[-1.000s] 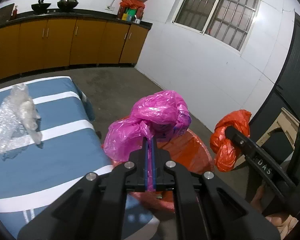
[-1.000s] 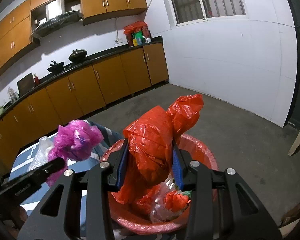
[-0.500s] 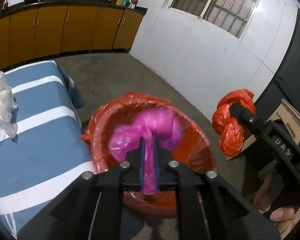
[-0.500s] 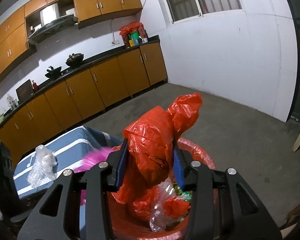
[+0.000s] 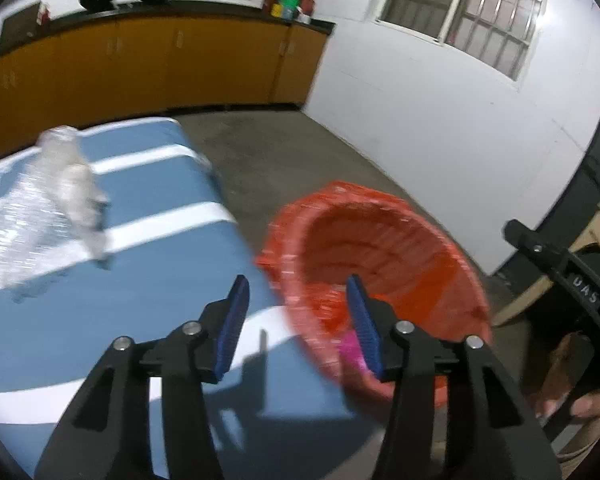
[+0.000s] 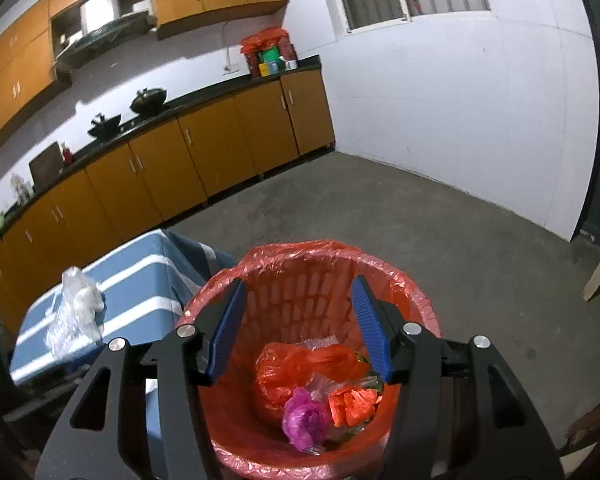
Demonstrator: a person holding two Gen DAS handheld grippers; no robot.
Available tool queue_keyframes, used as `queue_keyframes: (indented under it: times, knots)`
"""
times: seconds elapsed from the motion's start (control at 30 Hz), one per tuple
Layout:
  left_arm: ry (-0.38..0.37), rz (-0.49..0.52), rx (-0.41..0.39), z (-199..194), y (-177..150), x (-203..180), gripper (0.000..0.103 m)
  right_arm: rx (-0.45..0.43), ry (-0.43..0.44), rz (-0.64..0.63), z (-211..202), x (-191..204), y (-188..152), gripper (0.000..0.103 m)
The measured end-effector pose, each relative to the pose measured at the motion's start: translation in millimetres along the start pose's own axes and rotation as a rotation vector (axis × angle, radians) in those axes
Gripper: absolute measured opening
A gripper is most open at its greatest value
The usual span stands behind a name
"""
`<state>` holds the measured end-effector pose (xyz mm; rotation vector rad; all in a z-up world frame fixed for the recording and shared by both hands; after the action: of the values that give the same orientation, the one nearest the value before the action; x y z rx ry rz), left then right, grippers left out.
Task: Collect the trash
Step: 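Open both grippers over the red basket to drop the bags, then grasp the bubble wrap with the left gripper while the right grasps the clear bag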
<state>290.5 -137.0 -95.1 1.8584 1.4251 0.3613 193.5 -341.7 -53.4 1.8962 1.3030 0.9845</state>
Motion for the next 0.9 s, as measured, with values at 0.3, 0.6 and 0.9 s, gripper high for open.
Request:
queue_keyframes:
  times: [0.3, 0.6, 0.9]
  knots:
    - [0.267, -0.042, -0.078, -35.3, -1.4, 81.9, 0.072, 0.042, 0.102, -0.124, 12.9, 56.8, -1.9, 0.056]
    - [0.512, -0.164, -0.126, -74.7, -4.7, 193.7, 0.082, 0.096, 0.264, -0.255, 43.1, 153.4, -4.6, 0.050]
    - [0.595, -0.259, -0.145, -101.3, -8.6, 258.6, 0.082, 0.188, 0.396, -0.344, 107.7, 258.4, -16.5, 0.043]
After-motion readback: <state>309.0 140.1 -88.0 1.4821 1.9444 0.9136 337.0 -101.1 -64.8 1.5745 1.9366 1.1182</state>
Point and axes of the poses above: each gripper's, at about its wrist camera, not at the fingertips, and z roughly the way its jaws point, x to its left, y to its top, the point moved 2 cm from there along z, roughly the way its jaws point, and after that the axes turned 3 degrees about y, right-handed, at the moved point
